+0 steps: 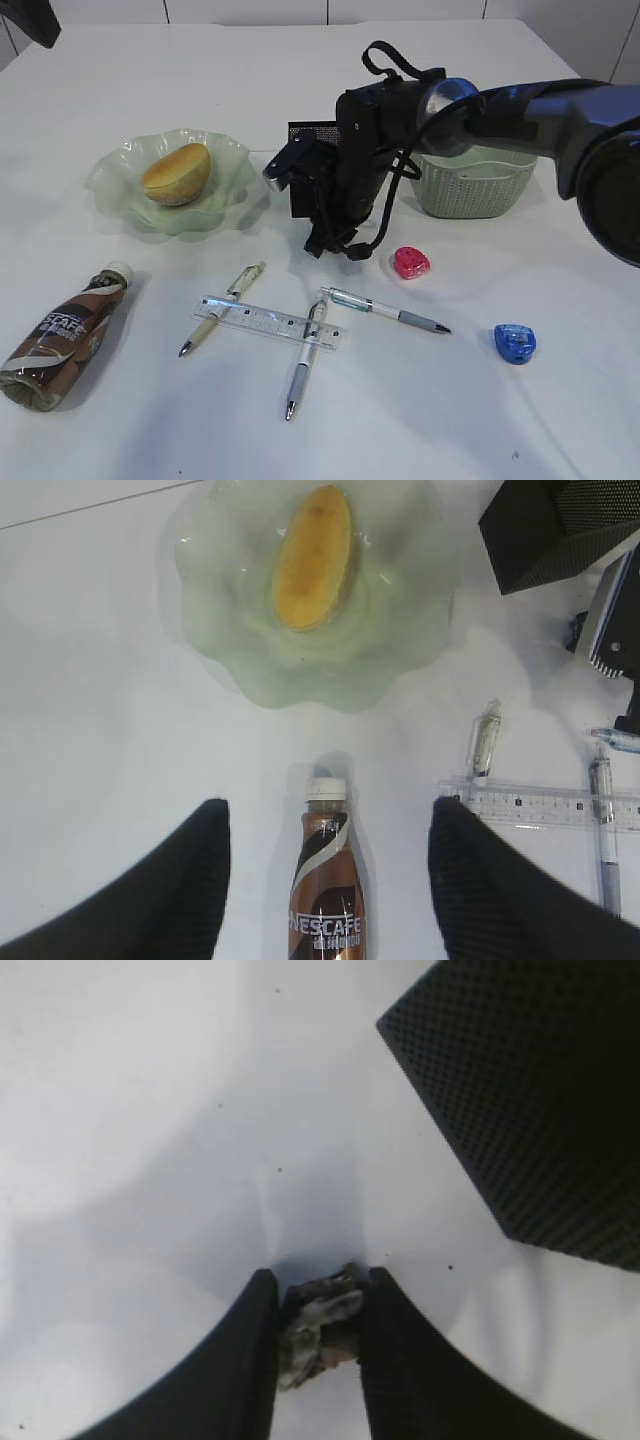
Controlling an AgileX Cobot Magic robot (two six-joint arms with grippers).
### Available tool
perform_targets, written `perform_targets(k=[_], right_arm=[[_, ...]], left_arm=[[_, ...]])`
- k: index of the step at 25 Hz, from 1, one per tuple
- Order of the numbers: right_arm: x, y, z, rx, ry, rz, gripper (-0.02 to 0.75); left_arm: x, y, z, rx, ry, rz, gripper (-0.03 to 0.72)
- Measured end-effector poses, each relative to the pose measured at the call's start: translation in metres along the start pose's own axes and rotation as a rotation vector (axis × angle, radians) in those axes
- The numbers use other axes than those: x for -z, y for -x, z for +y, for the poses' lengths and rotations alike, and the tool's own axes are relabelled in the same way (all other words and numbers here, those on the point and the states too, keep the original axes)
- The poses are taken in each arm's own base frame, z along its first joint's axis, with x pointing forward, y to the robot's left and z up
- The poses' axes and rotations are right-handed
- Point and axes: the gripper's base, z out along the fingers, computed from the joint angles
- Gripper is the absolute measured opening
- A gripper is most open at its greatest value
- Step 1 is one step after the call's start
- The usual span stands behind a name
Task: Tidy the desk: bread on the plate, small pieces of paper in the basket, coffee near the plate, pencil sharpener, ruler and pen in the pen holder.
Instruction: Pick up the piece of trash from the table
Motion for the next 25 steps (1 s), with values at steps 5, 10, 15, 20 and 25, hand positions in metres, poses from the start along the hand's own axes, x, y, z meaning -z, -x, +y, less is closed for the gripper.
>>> perform_targets(k=[5, 10, 15, 20, 25], right_arm=[[-0.0005, 0.0002, 0.0005, -0.005, 0.007, 0.000, 0.209], [0.0003, 0.0000, 0.0006, -0.005, 0.011, 0.008, 0.102], [0.0008, -0.0012, 0.0013, -0.005, 0.021, 0.024, 0.028], [0.0022, -0.0029, 0.0028, -0.009, 0.043, 0.052, 0.020], [0.0051, -0.0071, 0.0064, -0.035, 0.085, 0.106, 0.019]], left_arm=[[0.0000, 0.0000, 0.0000, 0.000, 0.000, 0.000, 0.436], [0.0000, 0.0000, 0.0000, 0.000, 0.000, 0.000, 0.436], [0.0000, 0.0000, 0.0000, 0.000, 0.000, 0.000, 0.436], [0.0000, 0.0000, 0.0000, 0.000, 0.000, 0.000, 0.436], [0.0000, 0.0000, -0.0005, 0.002, -0.006, 0.000, 0.435]])
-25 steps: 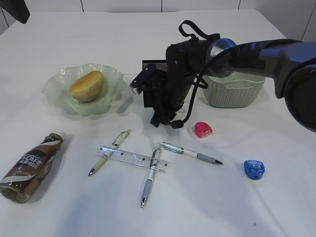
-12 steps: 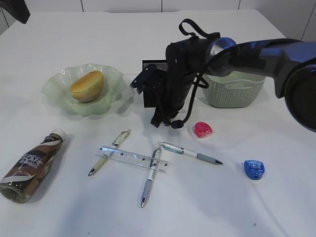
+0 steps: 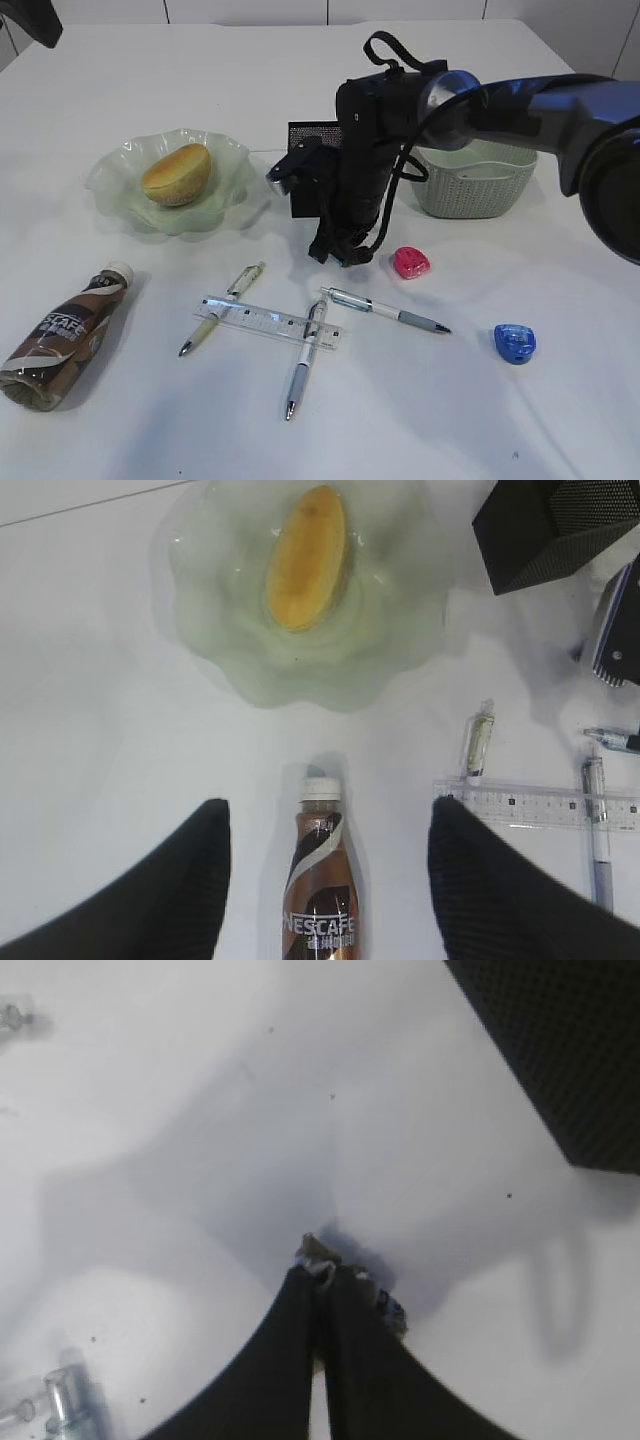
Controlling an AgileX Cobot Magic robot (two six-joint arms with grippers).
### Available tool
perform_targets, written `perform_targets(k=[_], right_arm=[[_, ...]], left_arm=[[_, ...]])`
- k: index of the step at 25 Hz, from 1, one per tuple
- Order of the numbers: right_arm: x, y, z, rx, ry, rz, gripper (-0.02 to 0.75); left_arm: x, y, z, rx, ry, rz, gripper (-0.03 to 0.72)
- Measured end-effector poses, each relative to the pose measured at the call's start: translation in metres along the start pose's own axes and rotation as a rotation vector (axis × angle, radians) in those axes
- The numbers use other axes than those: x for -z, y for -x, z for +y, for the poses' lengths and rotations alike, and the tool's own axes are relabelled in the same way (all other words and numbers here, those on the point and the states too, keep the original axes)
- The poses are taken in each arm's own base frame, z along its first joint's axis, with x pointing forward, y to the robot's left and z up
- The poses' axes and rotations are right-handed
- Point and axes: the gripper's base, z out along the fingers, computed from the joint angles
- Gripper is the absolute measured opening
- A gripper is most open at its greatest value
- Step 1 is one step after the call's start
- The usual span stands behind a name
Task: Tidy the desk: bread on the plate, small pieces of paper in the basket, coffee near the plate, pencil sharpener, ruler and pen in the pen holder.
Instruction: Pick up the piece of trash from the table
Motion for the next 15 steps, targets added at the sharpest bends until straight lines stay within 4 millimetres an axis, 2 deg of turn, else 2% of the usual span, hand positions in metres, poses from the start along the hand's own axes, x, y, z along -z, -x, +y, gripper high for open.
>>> perform_targets(k=[15], right_arm=[[0.014, -0.003, 0.006, -0.084, 0.096, 0.103, 0.017]], left_arm=[[0.000, 0.000, 0.000, 0.001, -0.004, 0.000, 0.435]])
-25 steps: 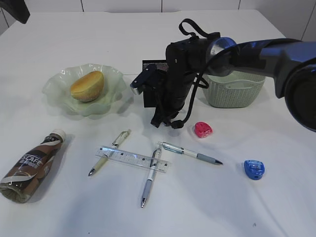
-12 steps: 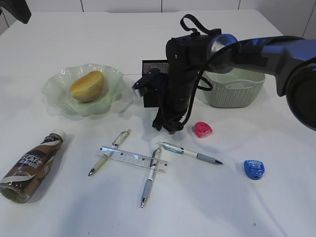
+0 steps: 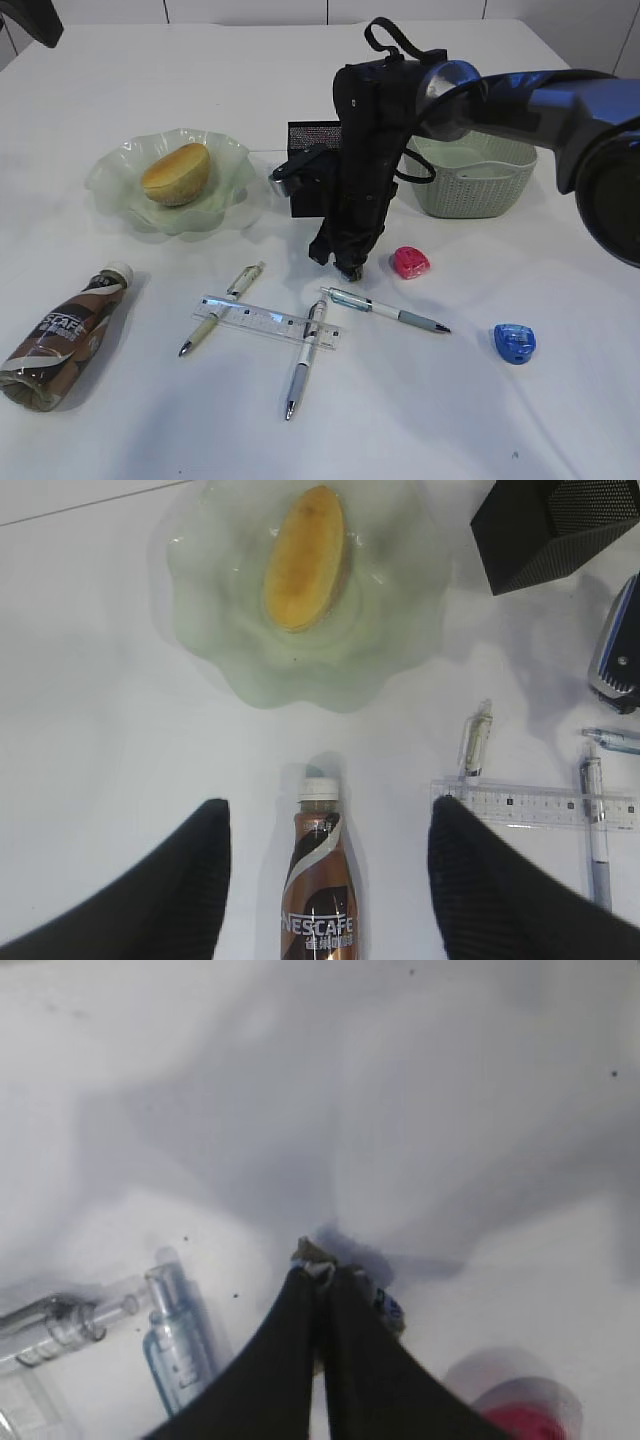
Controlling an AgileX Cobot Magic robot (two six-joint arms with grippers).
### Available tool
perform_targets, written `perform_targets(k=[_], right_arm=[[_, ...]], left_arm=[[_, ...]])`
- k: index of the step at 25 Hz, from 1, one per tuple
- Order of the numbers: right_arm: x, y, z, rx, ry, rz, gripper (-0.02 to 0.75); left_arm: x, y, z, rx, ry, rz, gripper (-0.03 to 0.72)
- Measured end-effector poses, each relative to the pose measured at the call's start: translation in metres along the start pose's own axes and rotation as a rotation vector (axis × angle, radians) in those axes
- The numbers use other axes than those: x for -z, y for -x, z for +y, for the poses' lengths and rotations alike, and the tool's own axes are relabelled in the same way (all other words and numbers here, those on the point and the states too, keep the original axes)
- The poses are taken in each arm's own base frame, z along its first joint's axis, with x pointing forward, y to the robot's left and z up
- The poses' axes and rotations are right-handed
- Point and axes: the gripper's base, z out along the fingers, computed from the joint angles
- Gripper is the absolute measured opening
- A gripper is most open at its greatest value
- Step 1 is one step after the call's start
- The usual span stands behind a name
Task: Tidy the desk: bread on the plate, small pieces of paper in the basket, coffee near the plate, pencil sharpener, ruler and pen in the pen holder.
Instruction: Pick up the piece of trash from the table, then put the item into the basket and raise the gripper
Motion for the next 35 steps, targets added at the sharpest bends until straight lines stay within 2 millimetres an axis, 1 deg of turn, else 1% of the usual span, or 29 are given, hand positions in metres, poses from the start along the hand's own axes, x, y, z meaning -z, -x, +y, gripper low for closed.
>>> perform_targets(k=[3, 6, 12, 17, 18, 19, 22, 23, 24, 25, 26, 27, 29, 30, 31, 32, 34, 35], right_arm=[[0.002, 0.001, 0.000, -0.006, 0.003, 0.005, 0.017], [0.010, 0.004, -0.001, -0.011, 0.001, -0.004, 0.016], [0.029, 0.014, -0.004, -0.047, -0.019, -0.070, 0.016], [0.049, 0.024, -0.006, -0.105, -0.040, -0.142, 0.016], [0.049, 0.024, -0.006, -0.105, -0.040, -0.142, 0.016], [0.056, 0.026, -0.007, -0.121, -0.047, -0.163, 0.016], [0.062, 0.027, -0.008, -0.135, -0.052, -0.181, 0.016], [0.068, 0.028, -0.008, -0.145, -0.056, -0.195, 0.016], [0.070, 0.028, -0.008, -0.148, -0.057, -0.199, 0.016], [0.077, 0.028, -0.010, -0.169, -0.065, -0.212, 0.016], [0.080, 0.028, -0.011, -0.177, -0.068, -0.219, 0.016], [0.089, 0.027, -0.014, -0.199, -0.075, -0.240, 0.016], [0.100, 0.025, -0.022, -0.234, -0.087, -0.271, 0.016], [0.104, 0.025, -0.026, -0.249, -0.092, -0.285, 0.016], [0.104, 0.025, -0.026, -0.249, -0.092, -0.285, 0.016], [0.114, 0.023, -0.035, -0.277, -0.105, -0.314, 0.015], [0.123, 0.020, -0.041, -0.297, -0.114, -0.338, 0.015], [0.123, 0.020, -0.041, -0.299, -0.113, -0.338, 0.015]], left_arm=[[0.000, 0.000, 0.000, 0.000, 0.000, 0.000, 0.432], [0.000, 0.000, 0.000, 0.000, 0.000, 0.000, 0.426], [0.000, 0.000, 0.000, 0.000, 0.000, 0.000, 0.422], [0.000, 0.000, 0.000, 0.000, 0.000, 0.000, 0.418], [0.000, 0.000, 0.000, 0.000, 0.000, 0.000, 0.418], [0.000, 0.000, 0.000, 0.000, 0.000, 0.000, 0.418], [0.000, 0.000, 0.000, 0.000, 0.000, 0.000, 0.418], [0.000, 0.000, 0.000, 0.000, 0.000, 0.000, 0.418], [0.000, 0.000, 0.000, 0.000, 0.000, 0.000, 0.417], [0.000, 0.000, 0.000, 0.000, 0.000, 0.000, 0.415], [0.000, 0.000, 0.000, 0.000, 0.000, 0.000, 0.414], [0.000, 0.000, 0.000, 0.000, 0.000, 0.000, 0.414], [0.000, 0.000, 0.000, 0.000, 0.000, 0.000, 0.414], [0.000, 0.000, 0.000, 0.000, 0.000, 0.000, 0.414], [0.000, 0.000, 0.000, 0.000, 0.000, 0.000, 0.414], [0.000, 0.000, 0.000, 0.000, 0.000, 0.000, 0.414], [0.000, 0.000, 0.000, 0.000, 0.000, 0.000, 0.414], [0.000, 0.000, 0.000, 0.000, 0.000, 0.000, 0.414]])
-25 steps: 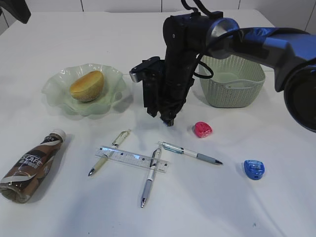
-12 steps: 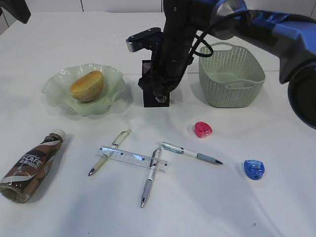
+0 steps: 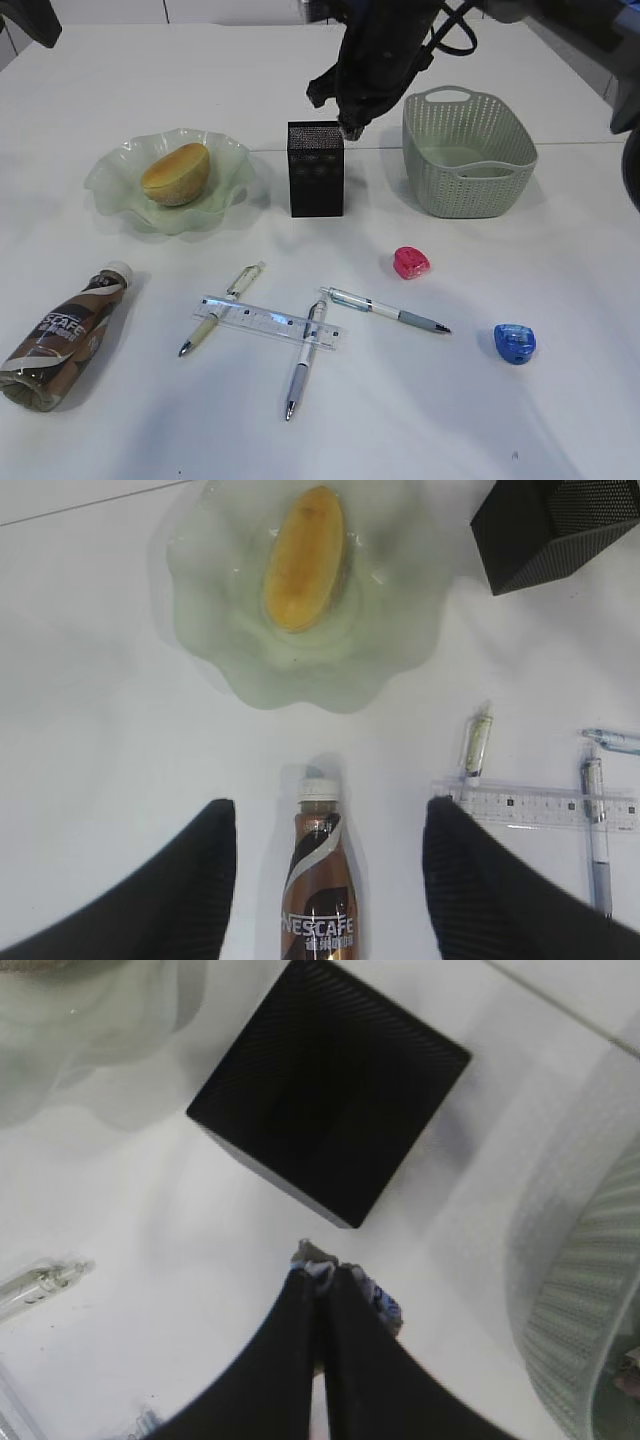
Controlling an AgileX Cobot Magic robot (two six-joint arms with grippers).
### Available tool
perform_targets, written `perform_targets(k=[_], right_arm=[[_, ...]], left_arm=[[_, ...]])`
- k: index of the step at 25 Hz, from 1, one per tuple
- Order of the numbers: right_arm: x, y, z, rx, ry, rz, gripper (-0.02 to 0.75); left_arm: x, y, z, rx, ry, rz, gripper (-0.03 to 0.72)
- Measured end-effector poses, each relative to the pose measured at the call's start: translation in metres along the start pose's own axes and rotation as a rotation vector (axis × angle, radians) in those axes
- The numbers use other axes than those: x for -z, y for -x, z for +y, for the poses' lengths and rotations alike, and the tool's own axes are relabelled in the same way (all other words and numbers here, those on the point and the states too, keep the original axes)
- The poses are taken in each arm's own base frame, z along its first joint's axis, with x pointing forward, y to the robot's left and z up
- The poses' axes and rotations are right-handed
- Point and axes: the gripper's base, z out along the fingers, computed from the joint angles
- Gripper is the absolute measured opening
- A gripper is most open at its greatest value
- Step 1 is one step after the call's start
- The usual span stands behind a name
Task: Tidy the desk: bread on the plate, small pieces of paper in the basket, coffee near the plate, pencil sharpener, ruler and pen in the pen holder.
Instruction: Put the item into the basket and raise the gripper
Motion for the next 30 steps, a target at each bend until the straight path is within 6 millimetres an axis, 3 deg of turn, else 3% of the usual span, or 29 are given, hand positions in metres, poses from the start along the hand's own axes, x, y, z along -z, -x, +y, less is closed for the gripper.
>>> perform_targets(k=[5, 14, 16, 17, 18, 25, 30], right_arm=[[0.020, 0.003, -0.018, -0.033, -0.025, -0.047, 0.015], [0.040, -0.015, -0.102, -0.188, -0.127, -0.078, 0.015], [0.040, -0.015, -0.102, -0.188, -0.127, -0.078, 0.015], [0.044, -0.024, -0.125, -0.230, -0.150, -0.076, 0.015], [0.045, -0.027, -0.131, -0.241, -0.161, -0.074, 0.015], [0.050, -0.037, -0.154, -0.278, -0.200, -0.066, 0.015], [0.039, -0.047, -0.162, -0.277, -0.237, -0.007, 0.015]], left_arm=[[0.000, 0.000, 0.000, 0.000, 0.000, 0.000, 0.414], [0.000, 0.000, 0.000, 0.000, 0.000, 0.000, 0.413], [0.000, 0.000, 0.000, 0.000, 0.000, 0.000, 0.413], [0.000, 0.000, 0.000, 0.000, 0.000, 0.000, 0.413], [0.000, 0.000, 0.000, 0.000, 0.000, 0.000, 0.413], [0.000, 0.000, -0.003, 0.012, -0.036, 0.001, 0.412], [0.000, 0.000, -0.004, 0.013, -0.040, 0.002, 0.412]])
